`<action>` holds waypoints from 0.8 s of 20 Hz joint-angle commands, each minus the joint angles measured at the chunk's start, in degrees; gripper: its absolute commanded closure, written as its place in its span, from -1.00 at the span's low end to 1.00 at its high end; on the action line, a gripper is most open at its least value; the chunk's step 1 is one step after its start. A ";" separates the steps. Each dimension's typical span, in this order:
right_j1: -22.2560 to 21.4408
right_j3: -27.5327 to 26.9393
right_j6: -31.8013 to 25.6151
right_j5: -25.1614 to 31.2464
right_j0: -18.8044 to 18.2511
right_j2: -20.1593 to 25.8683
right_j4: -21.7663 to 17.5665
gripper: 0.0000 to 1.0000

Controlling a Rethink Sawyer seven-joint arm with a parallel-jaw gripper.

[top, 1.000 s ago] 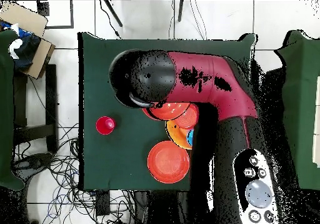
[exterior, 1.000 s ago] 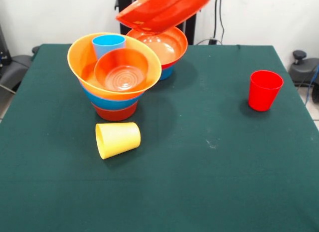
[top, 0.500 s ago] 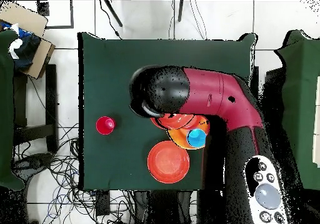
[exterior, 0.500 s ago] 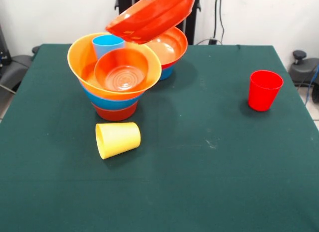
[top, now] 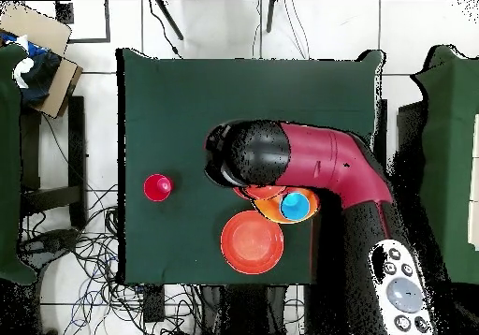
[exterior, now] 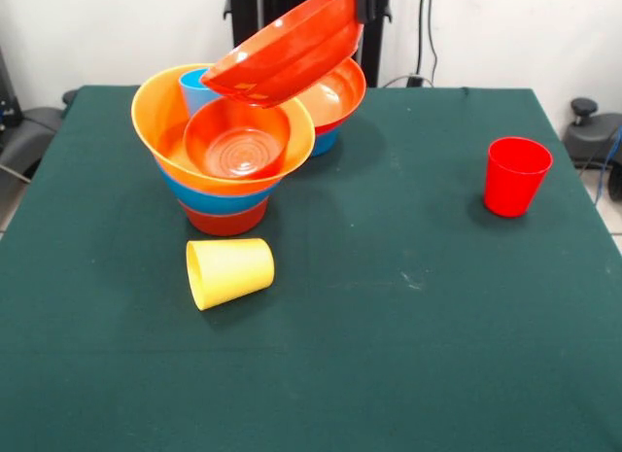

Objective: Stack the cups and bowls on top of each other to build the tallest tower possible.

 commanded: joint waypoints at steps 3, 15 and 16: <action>2.88 6.17 -8.65 -3.13 -2.16 4.68 -2.79 1.00; 5.24 7.78 -8.68 -7.60 -4.42 5.90 -4.82 1.00; 5.43 7.87 -8.80 -7.81 -4.69 6.06 -4.98 1.00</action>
